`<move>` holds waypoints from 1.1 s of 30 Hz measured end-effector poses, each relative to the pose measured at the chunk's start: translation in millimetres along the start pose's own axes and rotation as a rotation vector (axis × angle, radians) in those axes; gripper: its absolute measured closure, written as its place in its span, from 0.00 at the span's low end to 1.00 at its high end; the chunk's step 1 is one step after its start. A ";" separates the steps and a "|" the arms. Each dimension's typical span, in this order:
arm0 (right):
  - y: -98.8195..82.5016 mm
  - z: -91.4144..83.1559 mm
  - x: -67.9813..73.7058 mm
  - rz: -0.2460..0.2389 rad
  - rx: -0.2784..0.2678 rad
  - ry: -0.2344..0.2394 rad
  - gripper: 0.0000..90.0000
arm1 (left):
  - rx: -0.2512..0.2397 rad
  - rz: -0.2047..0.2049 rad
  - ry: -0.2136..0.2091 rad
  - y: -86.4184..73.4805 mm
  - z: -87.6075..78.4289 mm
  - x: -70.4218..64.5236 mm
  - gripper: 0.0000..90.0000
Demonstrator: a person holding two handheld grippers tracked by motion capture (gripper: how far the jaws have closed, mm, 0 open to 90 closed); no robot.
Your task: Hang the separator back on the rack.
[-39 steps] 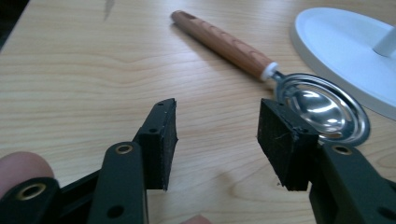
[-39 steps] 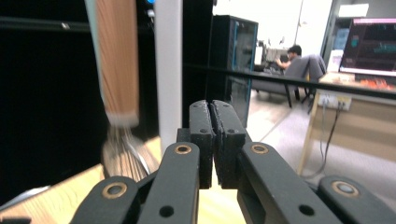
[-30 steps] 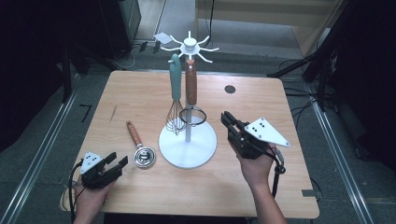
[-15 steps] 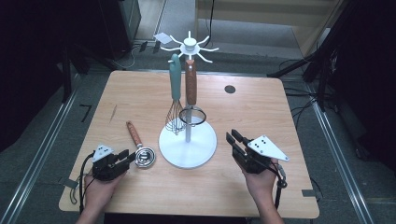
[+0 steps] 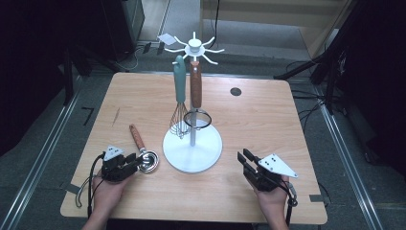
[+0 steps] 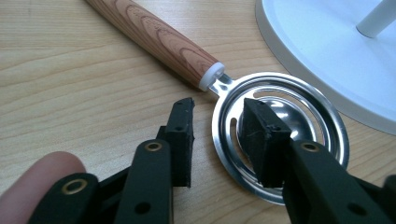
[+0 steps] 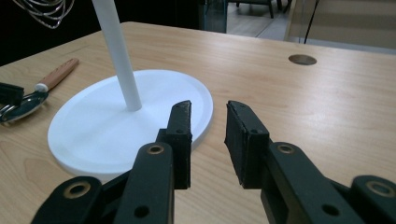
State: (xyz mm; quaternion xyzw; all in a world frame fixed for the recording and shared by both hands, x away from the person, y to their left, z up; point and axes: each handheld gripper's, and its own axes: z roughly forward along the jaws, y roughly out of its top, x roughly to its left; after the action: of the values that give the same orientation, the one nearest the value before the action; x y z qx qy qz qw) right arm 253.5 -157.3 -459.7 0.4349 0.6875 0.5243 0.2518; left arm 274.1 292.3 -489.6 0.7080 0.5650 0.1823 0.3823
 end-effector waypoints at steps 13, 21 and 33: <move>-17.4 2.0 13.6 -0.015 0.048 0.041 0.80 | 0.033 0.039 -0.035 -7.9 -7.6 -12.3 0.81; -17.6 4.5 22.8 -0.046 0.053 0.060 0.78 | 0.032 0.048 -0.045 -23.5 -19.3 -30.5 0.81; -14.4 12.7 48.4 -0.048 0.054 0.152 0.78 | 0.035 0.040 -0.048 -34.6 -26.6 -48.5 0.82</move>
State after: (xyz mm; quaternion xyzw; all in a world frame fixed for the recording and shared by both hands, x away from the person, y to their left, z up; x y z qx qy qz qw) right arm 235.0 -110.3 -472.0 0.3838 0.7289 0.5307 0.1994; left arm 218.6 258.0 -489.9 0.7298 0.5447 0.1630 0.3797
